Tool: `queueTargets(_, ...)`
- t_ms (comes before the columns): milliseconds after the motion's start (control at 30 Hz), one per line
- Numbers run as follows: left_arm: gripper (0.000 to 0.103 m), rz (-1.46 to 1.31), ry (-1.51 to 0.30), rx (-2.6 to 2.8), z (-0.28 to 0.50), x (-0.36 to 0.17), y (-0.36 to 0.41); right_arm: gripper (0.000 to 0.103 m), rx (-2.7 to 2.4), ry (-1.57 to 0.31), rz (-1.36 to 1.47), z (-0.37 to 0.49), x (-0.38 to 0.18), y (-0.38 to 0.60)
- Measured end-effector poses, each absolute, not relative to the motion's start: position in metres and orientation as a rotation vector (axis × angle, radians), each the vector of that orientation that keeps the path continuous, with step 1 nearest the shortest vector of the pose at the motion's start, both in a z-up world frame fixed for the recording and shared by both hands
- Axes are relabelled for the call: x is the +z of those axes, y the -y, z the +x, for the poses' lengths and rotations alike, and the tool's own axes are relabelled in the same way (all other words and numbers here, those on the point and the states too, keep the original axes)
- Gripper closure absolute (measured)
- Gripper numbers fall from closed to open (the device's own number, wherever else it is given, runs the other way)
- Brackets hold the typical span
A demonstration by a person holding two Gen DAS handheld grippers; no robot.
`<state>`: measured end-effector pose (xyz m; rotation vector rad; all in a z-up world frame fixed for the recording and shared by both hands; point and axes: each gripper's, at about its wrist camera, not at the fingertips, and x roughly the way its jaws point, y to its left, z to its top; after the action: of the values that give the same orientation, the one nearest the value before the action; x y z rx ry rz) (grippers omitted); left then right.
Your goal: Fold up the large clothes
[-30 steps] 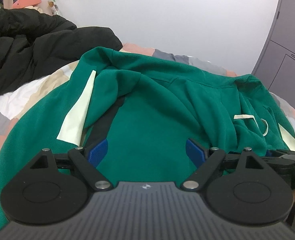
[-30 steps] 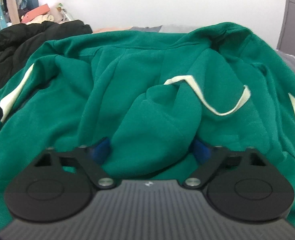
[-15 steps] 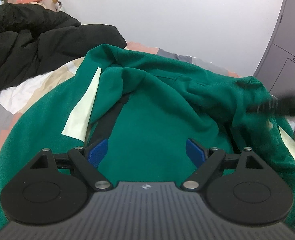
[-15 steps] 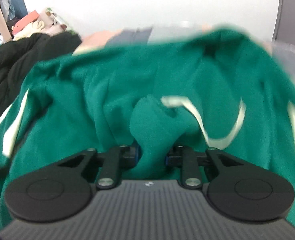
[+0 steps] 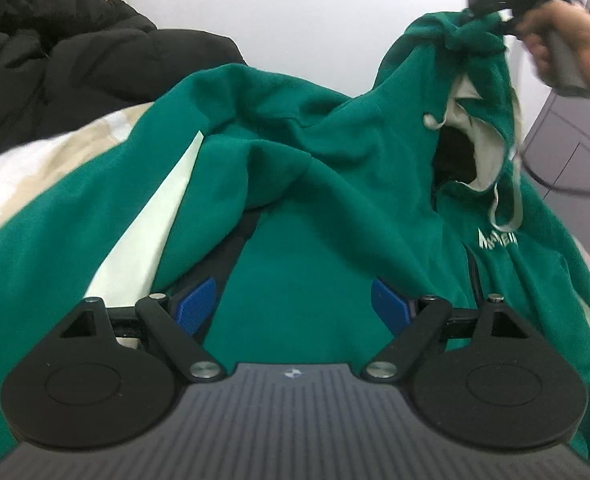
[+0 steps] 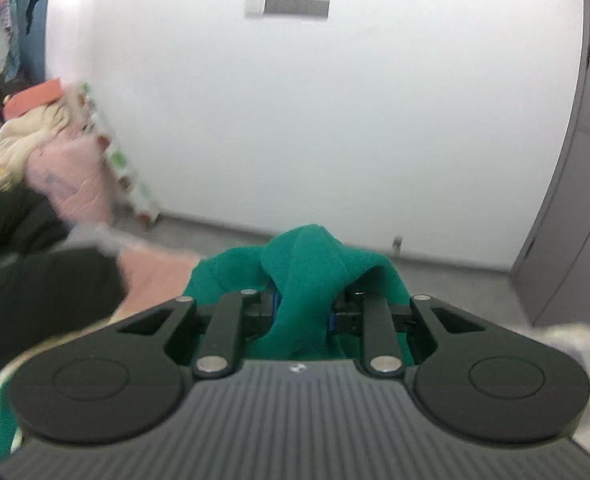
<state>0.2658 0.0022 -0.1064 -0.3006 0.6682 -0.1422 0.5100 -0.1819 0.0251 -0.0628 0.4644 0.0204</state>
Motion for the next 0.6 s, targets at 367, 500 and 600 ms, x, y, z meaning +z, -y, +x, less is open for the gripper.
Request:
queueTargets(367, 0.011, -0.242, -0.574, -0.111, 0.308, -0.146, -0.005, 0.078, -0.081, -0.526, -0.005, 0.653, -0.12, 0.194)
queueTargets(500, 0.009, -0.207, -0.559, -0.109, 0.311, -0.15, 0.001, 0.075, -0.054, -0.48, -0.006, 0.657, -0.17, 0.199)
queueTargets(600, 0.008, -0.213, -0.558, -0.116, 0.312, -0.15, 0.002, 0.073, -0.032, -0.449, 0.047, 0.656, -0.174, 0.208)
